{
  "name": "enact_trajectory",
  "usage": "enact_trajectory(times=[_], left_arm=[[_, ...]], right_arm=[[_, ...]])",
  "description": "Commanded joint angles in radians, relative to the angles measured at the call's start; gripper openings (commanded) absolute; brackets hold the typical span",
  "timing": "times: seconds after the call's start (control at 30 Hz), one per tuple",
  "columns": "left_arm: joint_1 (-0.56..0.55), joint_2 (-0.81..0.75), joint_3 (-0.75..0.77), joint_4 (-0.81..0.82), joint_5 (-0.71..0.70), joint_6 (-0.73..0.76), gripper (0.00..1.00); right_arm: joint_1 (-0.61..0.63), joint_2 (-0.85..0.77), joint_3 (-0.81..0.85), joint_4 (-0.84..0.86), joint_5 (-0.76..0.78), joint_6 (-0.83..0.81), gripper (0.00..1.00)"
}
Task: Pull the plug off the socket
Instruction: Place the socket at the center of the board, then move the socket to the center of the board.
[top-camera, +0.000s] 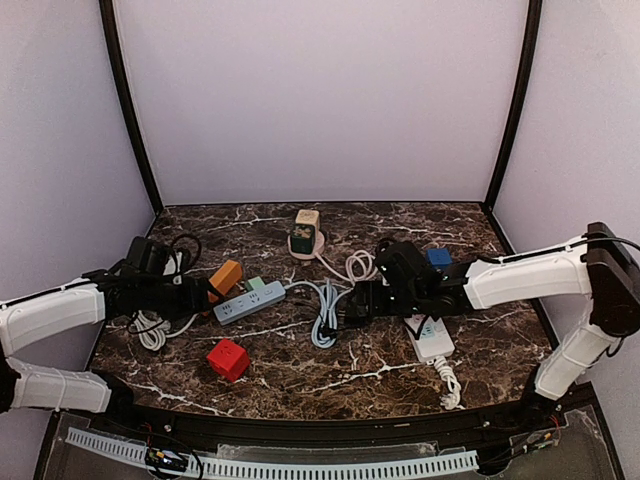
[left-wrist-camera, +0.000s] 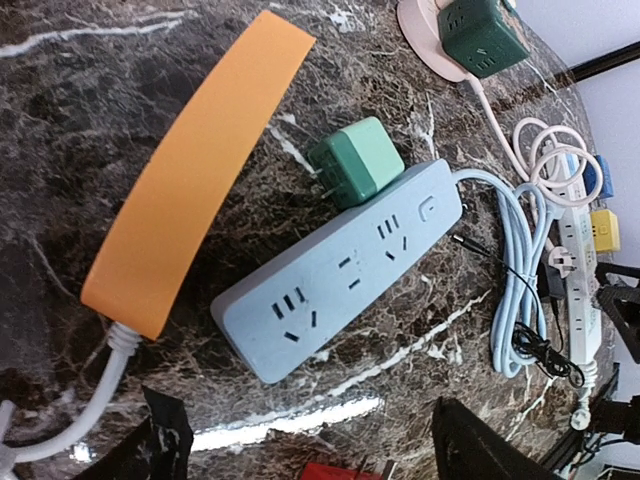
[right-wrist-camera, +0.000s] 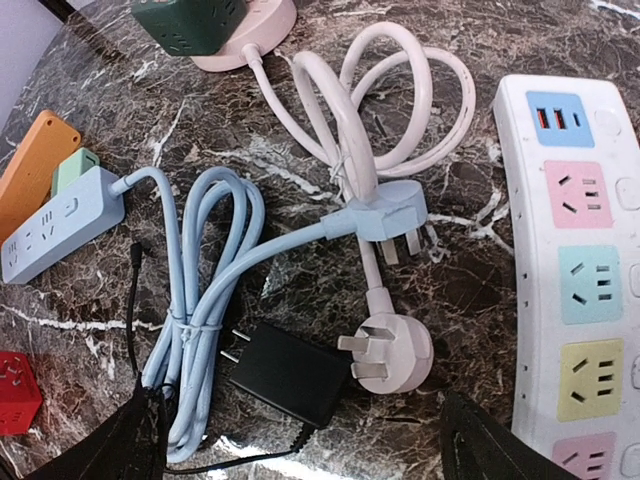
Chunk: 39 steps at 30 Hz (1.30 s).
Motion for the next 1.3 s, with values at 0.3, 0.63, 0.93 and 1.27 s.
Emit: enact_trajectory(times=[0.3, 0.63, 0.93, 1.27], left_arm=[[-0.006, -0.034, 0.238, -0.082, -0.103, 0.198, 0.86], [-0.196, 0.429, 0.592, 0.076, -0.166, 0.184, 0.88], [-0.25, 0.728, 0.87, 0.116, -0.283, 0.178, 0.99], [-0.252, 1.016, 1.129, 0.026, -0.345, 0.288, 0.99]], right_arm=[[-0.052, -0.183, -0.007, 0.028, 0.063, -0.248, 0.99], [-0.121, -0.235, -0.046, 0.051, -0.007, -0.218, 0.99], [-0.121, -0.237, -0.052, 0.064, -0.017, -0.2, 0.99], [-0.12, -0.239, -0.088, 0.1, -0.051, -0.15, 0.99]])
